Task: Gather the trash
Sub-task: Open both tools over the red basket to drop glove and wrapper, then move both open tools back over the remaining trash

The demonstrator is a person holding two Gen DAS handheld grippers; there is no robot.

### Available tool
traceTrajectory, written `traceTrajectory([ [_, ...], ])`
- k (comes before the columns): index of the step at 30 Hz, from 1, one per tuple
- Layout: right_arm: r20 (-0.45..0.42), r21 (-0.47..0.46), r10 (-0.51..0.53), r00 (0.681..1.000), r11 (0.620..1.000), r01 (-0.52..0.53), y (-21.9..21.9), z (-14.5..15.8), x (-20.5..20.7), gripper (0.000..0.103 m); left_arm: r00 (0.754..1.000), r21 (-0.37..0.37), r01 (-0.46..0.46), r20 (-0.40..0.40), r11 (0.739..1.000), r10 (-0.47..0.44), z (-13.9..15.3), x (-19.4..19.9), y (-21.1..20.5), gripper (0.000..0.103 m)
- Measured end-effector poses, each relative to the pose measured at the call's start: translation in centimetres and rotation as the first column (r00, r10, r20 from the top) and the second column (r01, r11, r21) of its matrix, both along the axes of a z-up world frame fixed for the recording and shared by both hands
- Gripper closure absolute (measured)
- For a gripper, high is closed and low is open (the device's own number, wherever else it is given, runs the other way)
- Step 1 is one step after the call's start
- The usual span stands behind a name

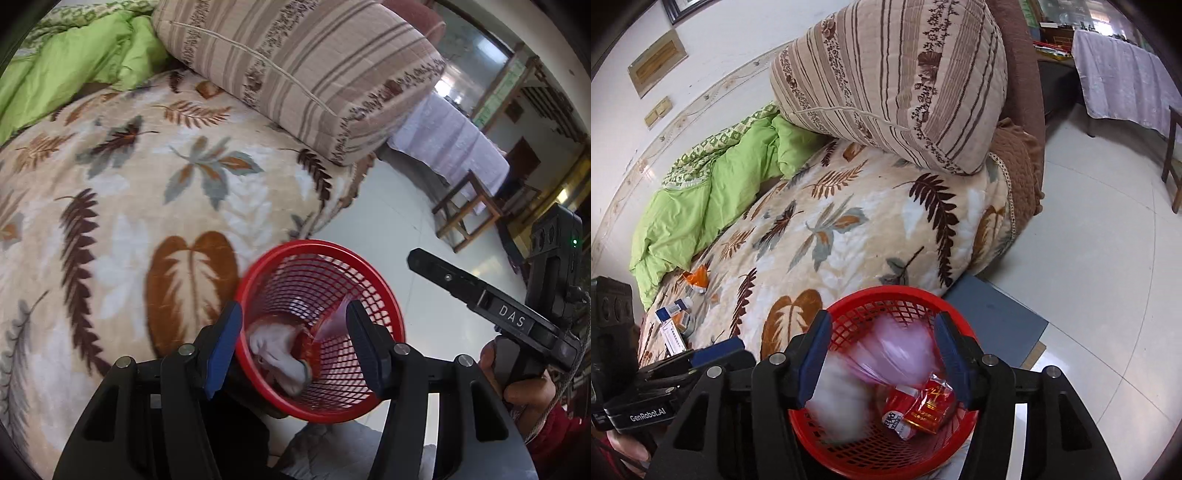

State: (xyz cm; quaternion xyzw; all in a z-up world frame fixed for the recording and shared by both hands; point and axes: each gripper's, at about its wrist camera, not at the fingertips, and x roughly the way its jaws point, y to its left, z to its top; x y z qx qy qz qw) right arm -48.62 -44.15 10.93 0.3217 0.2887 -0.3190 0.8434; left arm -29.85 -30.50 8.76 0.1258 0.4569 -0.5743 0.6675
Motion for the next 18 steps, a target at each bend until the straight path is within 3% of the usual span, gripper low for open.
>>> traceTrajectory([
  [5,0.029,0.002,0.042,0.999,0.999,-0.042,0.5,-0.2,1.8,0.042,0.993,-0.026,-0.101,0.065,0.995,0.102,1.3,2.6,3.4,0.043],
  [11,0.045,0.009,0.205,0.978,0.979,-0.206,3.7,-0.6,7.6,0.042,0.951,-0.051,-0.293,0.087,0.955,0.296,2.5,7.6,9.4,0.041],
  [15,0.04,-0.014,0.35,0.936,0.937,-0.35,7.1,-0.3,12.4,0.042,0.891,-0.056,-0.441,0.09,0.896,0.445,2.7,11.3,14.4,0.036],
  [18,0.034,-0.035,0.436,0.899,0.9,-0.435,9.4,0.0,15.3,0.042,0.812,-0.049,-0.57,0.12,0.82,0.572,2.3,14.3,19.0,0.03],
])
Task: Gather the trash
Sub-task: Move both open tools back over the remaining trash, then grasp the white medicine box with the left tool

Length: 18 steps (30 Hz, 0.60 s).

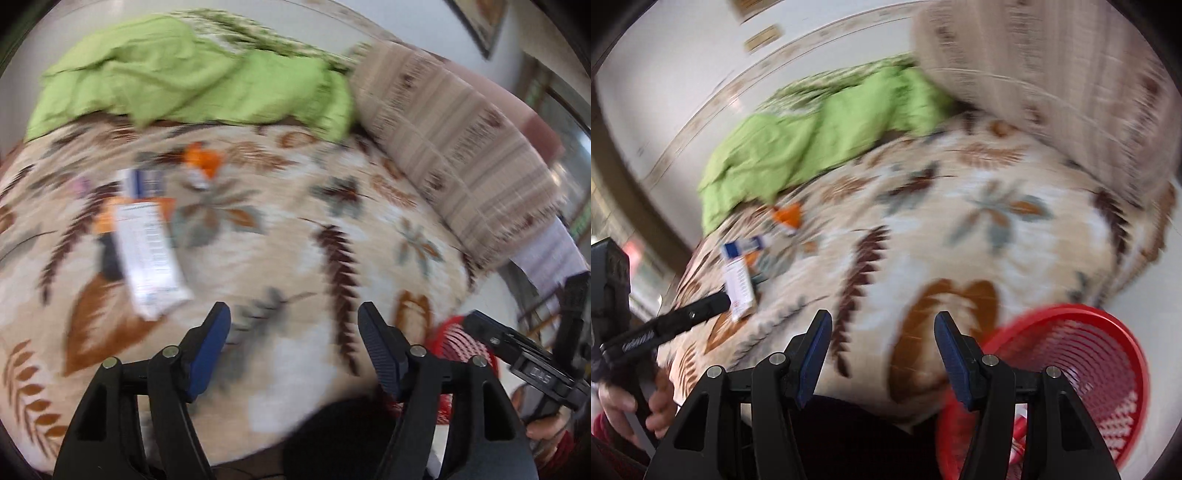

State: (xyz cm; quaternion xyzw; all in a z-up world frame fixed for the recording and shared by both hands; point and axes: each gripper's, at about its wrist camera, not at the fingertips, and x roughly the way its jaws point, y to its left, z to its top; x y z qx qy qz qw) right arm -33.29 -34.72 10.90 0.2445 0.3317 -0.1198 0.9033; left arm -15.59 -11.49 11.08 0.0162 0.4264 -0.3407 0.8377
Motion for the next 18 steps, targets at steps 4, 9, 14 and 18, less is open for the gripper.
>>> traceTrajectory([
  [4,0.003,-0.014,0.087,0.996,0.996,-0.087,2.5,0.1,3.1,0.04,0.983,0.008,-0.176,-0.055,0.984,0.176,-1.1,3.7,4.5,0.028],
  [9,0.003,-0.01,0.15,0.989,0.989,-0.149,4.4,-0.3,5.4,0.04,0.961,0.026,-0.261,-0.085,0.965,0.262,-2.6,6.7,5.9,0.028],
  [14,-0.008,0.002,0.148,0.989,0.989,-0.148,4.7,-0.8,5.8,0.04,0.951,0.1,-0.285,-0.09,0.953,0.294,-5.2,9.0,3.1,0.028],
  [18,-0.024,0.003,0.126,0.992,0.992,-0.126,4.0,-1.1,5.2,0.04,0.944,0.161,-0.309,-0.067,0.937,0.323,-6.8,10.9,1.1,0.028],
])
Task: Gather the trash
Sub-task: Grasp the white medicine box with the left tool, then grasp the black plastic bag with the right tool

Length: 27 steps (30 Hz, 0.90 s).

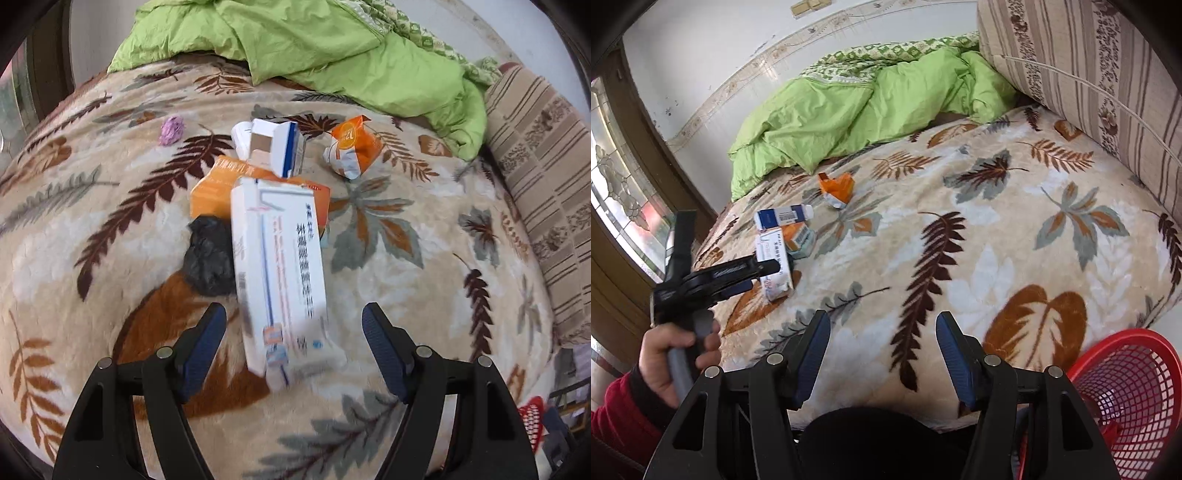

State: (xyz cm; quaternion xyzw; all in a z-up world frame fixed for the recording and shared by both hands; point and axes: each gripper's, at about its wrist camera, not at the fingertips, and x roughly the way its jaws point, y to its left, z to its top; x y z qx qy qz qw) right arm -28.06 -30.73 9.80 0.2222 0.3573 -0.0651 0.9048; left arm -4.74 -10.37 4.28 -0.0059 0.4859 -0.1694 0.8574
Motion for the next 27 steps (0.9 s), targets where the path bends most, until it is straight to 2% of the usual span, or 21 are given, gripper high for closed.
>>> traceTrajectory([
  [1,-0.001,0.002,-0.008,1.0,1.0,0.008,-0.2,-0.1,-0.2,0.04,1.0,0.055,-0.02,0.02,0.998,0.019,-0.4,0.5,-0.6,0.028],
  [5,-0.011,0.007,-0.022,1.0,1.0,0.022,-0.7,-0.3,-0.3,0.04,0.997,0.12,-0.043,0.076,0.992,0.034,-1.0,1.6,-1.4,0.03],
  [7,-0.014,0.004,-0.02,1.0,1.0,0.02,-0.7,-0.3,-0.2,0.04,0.995,0.14,-0.029,0.104,0.99,0.014,-1.1,1.4,-1.3,0.047],
  [12,-0.016,0.001,0.004,1.0,1.0,-0.004,-0.2,-0.2,0.7,0.04,0.994,0.068,0.003,0.108,0.998,-0.01,-0.4,0.2,0.5,0.048],
  [15,-0.015,0.006,0.023,1.0,1.0,-0.023,0.1,0.1,1.5,0.04,0.991,0.017,0.037,0.131,0.999,-0.039,1.0,-1.3,2.0,0.048],
  [19,-0.002,0.002,0.061,0.998,0.998,-0.061,0.9,1.0,2.8,0.04,0.991,-0.071,0.064,0.119,0.995,-0.055,2.8,-3.6,4.8,0.048],
  [24,-0.005,0.028,0.117,0.993,0.993,-0.117,2.1,1.3,5.4,0.04,0.99,-0.076,-0.007,0.142,0.997,0.018,3.0,-4.9,8.4,0.048],
  [27,-0.014,0.059,0.185,0.983,0.981,-0.184,3.8,1.0,7.6,0.04,0.991,-0.086,-0.057,0.12,0.995,0.067,2.3,-4.3,10.2,0.048],
])
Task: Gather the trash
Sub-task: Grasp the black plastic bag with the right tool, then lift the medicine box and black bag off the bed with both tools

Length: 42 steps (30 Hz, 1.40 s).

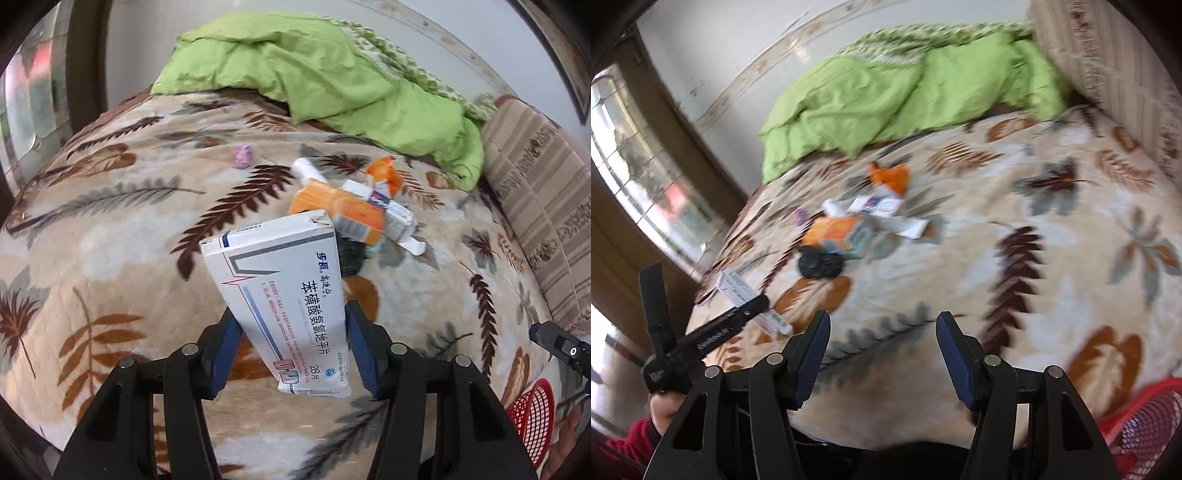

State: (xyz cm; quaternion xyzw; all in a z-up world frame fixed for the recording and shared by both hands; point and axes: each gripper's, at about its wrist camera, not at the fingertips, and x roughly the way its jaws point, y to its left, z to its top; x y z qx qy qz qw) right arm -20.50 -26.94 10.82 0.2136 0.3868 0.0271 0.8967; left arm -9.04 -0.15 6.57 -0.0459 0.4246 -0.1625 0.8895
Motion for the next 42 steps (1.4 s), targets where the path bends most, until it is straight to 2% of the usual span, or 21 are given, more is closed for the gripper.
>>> traceTrajectory([
  [3,-0.017,0.003,0.076,0.997,0.997,-0.076,2.5,-0.6,2.6,0.04,0.999,-0.037,-0.032,-0.025,0.999,0.031,-0.4,0.5,1.4,0.048],
  [6,-0.02,-0.017,0.153,0.988,0.988,-0.154,5.0,-1.3,5.5,0.04,0.998,-0.041,-0.054,-0.019,0.998,0.053,-0.4,0.6,2.2,0.048],
  [13,-0.089,-0.148,0.303,0.949,0.938,-0.313,9.5,-3.5,13.2,0.04,0.995,-0.082,-0.095,-0.031,0.992,0.093,-0.4,1.0,3.9,0.048],
  [15,-0.1,-0.18,0.335,0.937,0.92,-0.348,10.3,-3.8,14.8,0.04,0.994,-0.096,-0.102,-0.038,0.99,0.099,-0.6,1.2,4.3,0.048],
  [19,-0.126,-0.299,0.419,0.899,0.848,-0.437,12.6,-5.0,18.0,0.04,0.993,-0.117,-0.11,-0.049,0.987,0.105,-0.8,1.8,4.8,0.048],
  [23,-0.205,-0.349,0.459,0.865,0.791,-0.502,13.8,-7.6,20.4,0.04,0.993,-0.124,-0.108,-0.054,0.986,0.102,-0.8,2.0,4.9,0.048],
  [25,-0.206,-0.371,0.459,0.864,0.78,-0.503,14.0,-8.3,20.5,0.04,0.994,-0.127,-0.106,-0.055,0.986,0.1,-0.8,2.0,5.0,0.048],
  [30,-0.148,-0.333,0.398,0.905,0.842,-0.425,13.1,-7.7,18.9,0.052,0.996,-0.119,-0.087,-0.041,0.989,0.083,-0.5,1.9,4.4,0.048],
  [36,-0.067,-0.211,0.293,0.954,0.93,-0.301,10.6,-5.2,14.1,0.054,0.999,-0.108,-0.035,-0.003,0.993,0.035,0.6,0.8,2.9,0.048],
  [40,-0.031,-0.138,0.202,0.979,0.969,-0.204,8.5,-4.0,10.3,0.054,1.0,-0.095,0.021,0.024,0.995,-0.019,1.3,-0.6,1.2,0.048],
  [42,-0.013,-0.137,0.155,0.988,0.978,-0.155,7.6,-3.6,8.2,0.054,0.998,-0.078,0.047,0.039,0.996,-0.044,1.5,-1.3,0.4,0.048],
])
